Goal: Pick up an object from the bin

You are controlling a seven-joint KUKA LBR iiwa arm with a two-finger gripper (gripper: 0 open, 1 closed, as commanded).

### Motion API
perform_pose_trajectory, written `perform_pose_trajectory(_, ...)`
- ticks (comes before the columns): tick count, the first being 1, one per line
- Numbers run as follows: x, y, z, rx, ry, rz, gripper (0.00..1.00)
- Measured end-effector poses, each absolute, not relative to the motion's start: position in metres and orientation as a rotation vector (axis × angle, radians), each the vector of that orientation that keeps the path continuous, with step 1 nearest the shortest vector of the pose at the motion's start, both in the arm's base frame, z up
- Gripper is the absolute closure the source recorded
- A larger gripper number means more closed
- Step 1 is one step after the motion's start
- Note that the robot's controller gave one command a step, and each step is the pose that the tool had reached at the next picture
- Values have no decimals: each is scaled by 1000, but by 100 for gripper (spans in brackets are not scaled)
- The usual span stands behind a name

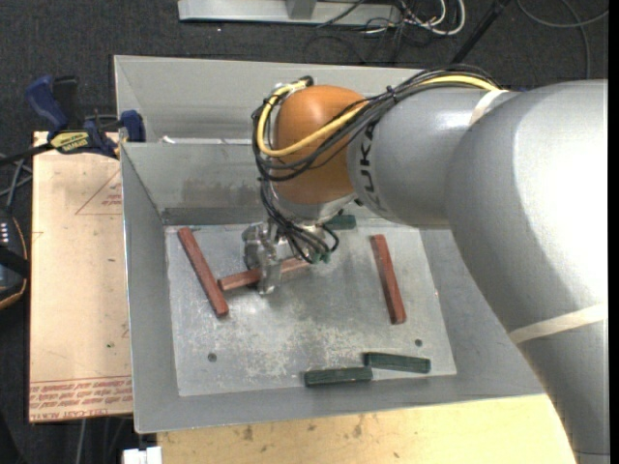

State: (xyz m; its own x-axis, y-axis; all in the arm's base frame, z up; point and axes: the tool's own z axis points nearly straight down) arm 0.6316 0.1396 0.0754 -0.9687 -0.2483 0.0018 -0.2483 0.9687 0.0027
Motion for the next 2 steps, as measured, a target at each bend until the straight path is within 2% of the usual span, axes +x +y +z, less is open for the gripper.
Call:
perform_pose_trajectory(1, 636, 136, 124, 461, -3116, -2, 100)
perform_pose_trajectory(2, 626, 130, 222, 507, -3104, -2, 100)
